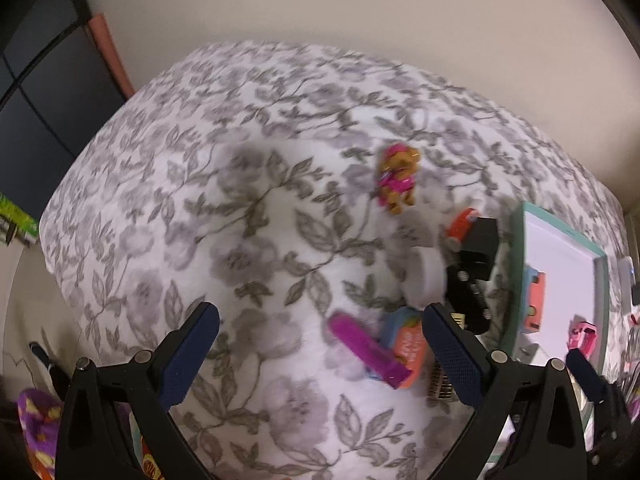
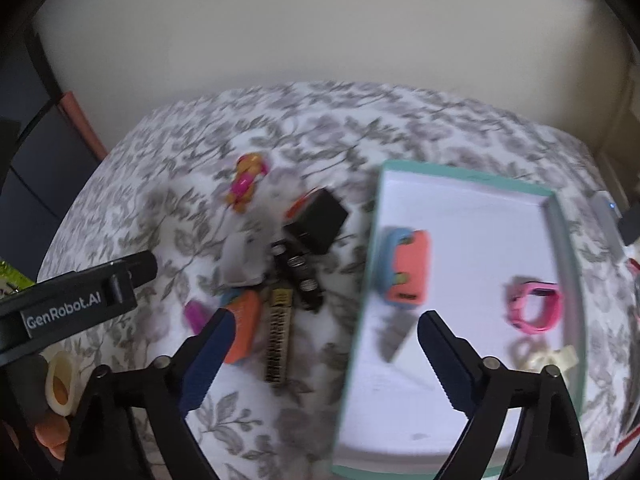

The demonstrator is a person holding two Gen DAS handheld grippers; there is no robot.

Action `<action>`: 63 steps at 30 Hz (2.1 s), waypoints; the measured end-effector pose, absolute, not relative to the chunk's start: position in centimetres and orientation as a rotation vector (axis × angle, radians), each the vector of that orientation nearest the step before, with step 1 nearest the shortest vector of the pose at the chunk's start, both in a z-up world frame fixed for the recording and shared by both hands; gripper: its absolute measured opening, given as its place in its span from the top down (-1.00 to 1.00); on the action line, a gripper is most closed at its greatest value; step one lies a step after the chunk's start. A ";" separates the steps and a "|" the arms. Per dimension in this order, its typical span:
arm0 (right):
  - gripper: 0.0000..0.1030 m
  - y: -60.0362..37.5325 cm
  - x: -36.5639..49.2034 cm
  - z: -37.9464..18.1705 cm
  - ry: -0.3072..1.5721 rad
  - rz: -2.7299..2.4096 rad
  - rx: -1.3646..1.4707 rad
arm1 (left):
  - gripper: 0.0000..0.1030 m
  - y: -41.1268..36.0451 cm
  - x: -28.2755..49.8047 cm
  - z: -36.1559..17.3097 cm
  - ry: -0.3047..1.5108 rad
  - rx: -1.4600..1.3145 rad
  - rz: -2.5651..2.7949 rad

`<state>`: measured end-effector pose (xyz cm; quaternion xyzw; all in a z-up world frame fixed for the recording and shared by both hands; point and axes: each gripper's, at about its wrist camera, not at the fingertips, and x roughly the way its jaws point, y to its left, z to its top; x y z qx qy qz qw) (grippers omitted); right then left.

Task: Organize rigid objects
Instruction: 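Grasp the magenta lighter with the left tool while the right tool grasps the gold-and-black stick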

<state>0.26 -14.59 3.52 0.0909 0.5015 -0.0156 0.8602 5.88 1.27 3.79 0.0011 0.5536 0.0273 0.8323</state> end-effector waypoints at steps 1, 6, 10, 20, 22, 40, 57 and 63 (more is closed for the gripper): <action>-0.68 -14.3 0.5 3.1 1.064 -0.024 0.188 | -0.97 1.5 6.1 3.4 1.189 -0.006 0.060; -0.50 -12.8 1.3 1.1 1.124 0.000 0.162 | -0.97 1.9 6.8 1.3 1.267 -0.015 0.059; -0.48 -12.2 1.7 0.3 1.146 0.012 0.155 | -0.96 2.2 7.3 -0.7 1.340 -0.069 0.050; -0.48 -12.1 1.9 -0.8 1.179 0.014 0.133 | -0.96 1.9 8.1 -4.8 1.437 -0.088 0.057; -0.48 -12.1 2.0 -1.1 1.191 0.011 0.133 | -0.97 1.7 7.9 -5.3 1.454 -0.068 0.052; -0.24 -11.0 2.1 -2.8 1.243 0.026 0.067 | -0.50 2.7 5.3 -6.9 1.519 0.016 0.060; 0.06 -10.0 2.6 -4.2 1.236 0.010 0.000 | 0.33 -2.3 5.0 -5.4 1.482 0.053 -0.009; 0.63 -10.2 2.5 -3.8 1.226 0.003 0.020 | 0.48 -2.2 5.2 -5.6 1.484 0.023 -0.018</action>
